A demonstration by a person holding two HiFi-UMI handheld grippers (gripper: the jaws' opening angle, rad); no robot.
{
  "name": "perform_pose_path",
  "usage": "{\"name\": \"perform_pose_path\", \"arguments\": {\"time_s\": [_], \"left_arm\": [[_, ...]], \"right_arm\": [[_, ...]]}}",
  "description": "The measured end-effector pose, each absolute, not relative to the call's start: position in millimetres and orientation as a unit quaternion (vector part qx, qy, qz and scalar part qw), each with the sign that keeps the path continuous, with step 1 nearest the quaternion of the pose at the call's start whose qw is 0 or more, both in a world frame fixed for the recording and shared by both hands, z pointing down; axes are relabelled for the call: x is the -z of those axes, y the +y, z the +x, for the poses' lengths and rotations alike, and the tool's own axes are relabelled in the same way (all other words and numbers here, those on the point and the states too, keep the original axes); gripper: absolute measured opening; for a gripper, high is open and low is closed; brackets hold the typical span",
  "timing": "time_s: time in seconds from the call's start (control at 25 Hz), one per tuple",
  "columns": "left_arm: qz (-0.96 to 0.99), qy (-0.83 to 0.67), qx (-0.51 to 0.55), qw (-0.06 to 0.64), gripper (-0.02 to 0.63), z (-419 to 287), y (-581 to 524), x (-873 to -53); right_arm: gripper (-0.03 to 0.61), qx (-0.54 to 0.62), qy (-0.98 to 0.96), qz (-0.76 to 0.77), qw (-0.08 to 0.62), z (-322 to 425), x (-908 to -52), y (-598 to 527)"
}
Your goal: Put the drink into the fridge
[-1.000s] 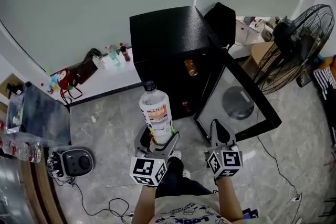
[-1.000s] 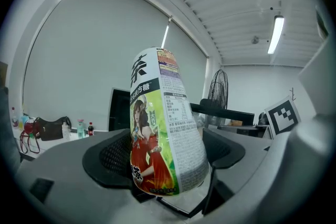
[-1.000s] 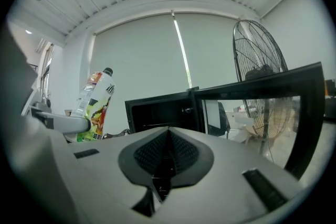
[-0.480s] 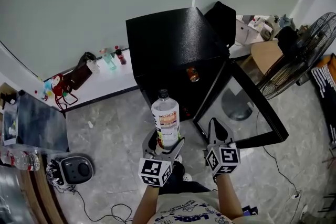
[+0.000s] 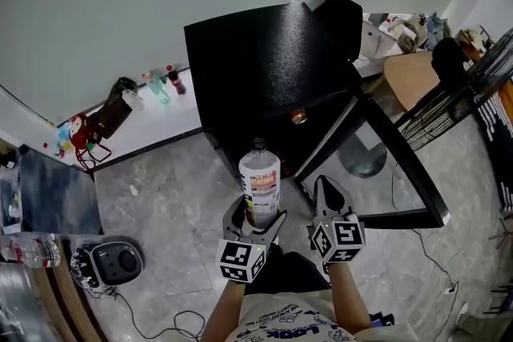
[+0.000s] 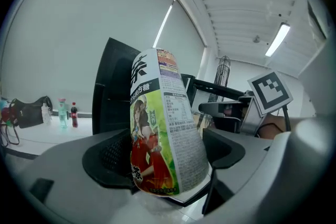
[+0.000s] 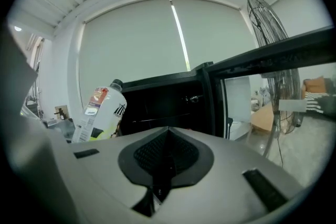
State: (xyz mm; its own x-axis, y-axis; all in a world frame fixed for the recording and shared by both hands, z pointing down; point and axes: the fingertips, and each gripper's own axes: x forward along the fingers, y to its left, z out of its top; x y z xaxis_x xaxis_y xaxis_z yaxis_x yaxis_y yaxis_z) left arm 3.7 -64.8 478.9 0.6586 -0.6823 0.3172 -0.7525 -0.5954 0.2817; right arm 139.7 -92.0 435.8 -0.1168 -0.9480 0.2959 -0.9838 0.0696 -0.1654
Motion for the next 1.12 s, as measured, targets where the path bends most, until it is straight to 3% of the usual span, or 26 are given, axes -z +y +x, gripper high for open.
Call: {"name": "perform_pose_path", "arguments": {"time_s": [1.12], "left_arm": [[0.847, -0.424, -0.116, 0.297, 0.431, 37, -131, -580]], "right_arm": [[-0.003, -0.233, -0.755, 0.603, 0.11, 144, -534, -132]]}}
